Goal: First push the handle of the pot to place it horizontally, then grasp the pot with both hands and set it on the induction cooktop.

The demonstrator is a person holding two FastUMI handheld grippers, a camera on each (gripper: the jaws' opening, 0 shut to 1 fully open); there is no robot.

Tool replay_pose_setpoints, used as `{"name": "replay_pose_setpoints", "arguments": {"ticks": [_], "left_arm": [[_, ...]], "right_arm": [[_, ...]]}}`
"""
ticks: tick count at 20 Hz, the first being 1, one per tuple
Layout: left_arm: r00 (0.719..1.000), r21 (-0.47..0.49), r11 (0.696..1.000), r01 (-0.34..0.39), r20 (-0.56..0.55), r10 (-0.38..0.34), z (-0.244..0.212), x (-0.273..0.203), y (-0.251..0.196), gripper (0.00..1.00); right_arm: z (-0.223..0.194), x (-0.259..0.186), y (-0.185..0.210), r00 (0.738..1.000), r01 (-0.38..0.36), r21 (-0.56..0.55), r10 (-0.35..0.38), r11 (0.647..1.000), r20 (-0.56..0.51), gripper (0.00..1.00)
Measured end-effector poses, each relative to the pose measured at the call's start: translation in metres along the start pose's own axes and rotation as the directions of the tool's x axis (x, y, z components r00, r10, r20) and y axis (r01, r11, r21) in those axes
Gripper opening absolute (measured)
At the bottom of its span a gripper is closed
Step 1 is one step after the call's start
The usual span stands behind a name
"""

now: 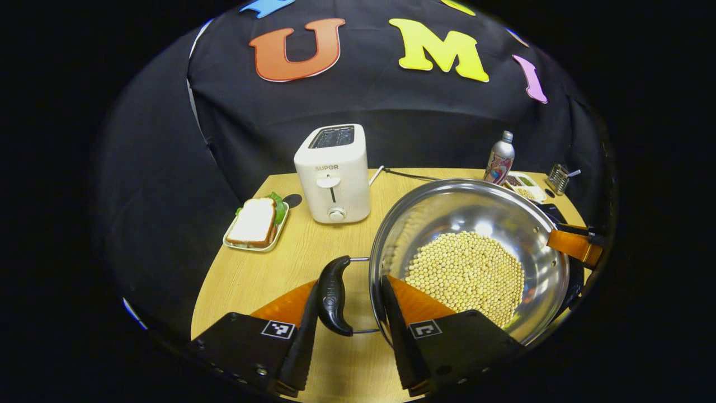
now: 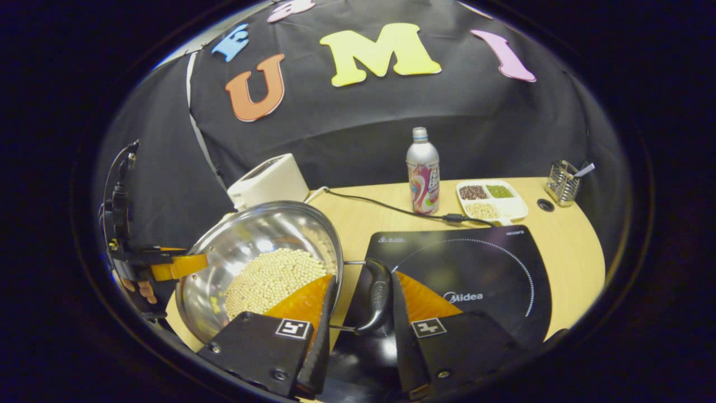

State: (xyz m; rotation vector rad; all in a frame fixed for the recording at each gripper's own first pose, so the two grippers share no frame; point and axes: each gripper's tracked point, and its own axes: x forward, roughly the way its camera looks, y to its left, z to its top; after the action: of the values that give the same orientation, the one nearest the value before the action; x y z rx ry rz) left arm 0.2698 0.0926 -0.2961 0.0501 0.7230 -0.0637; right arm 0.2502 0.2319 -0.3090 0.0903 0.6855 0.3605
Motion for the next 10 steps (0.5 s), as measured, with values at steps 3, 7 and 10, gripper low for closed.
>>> {"name": "replay_pose_setpoints", "arguments": {"ticks": [3, 7, 10], "left_arm": [[0.999, -0.019, 0.999, 0.027, 0.027, -0.027, 0.019, -0.016, -0.013, 0.59], [0.996, -0.025, 0.998, 0.056, 0.064, -0.054, 0.044, -0.039, -0.040, 0.59], [0.994, -0.017, 0.997, 0.073, 0.082, -0.072, 0.058, -0.048, -0.066, 0.59]], "right_arm": [[0.027, -0.028, -0.006, 0.999, 0.003, -0.016, -0.002, 1.000, 0.040, 0.50], [0.055, -0.063, -0.024, 0.997, 0.011, -0.024, -0.009, 1.000, 0.082, 0.52], [0.069, -0.083, -0.047, 0.994, 0.028, -0.018, -0.026, 0.999, 0.103, 0.52]]}}
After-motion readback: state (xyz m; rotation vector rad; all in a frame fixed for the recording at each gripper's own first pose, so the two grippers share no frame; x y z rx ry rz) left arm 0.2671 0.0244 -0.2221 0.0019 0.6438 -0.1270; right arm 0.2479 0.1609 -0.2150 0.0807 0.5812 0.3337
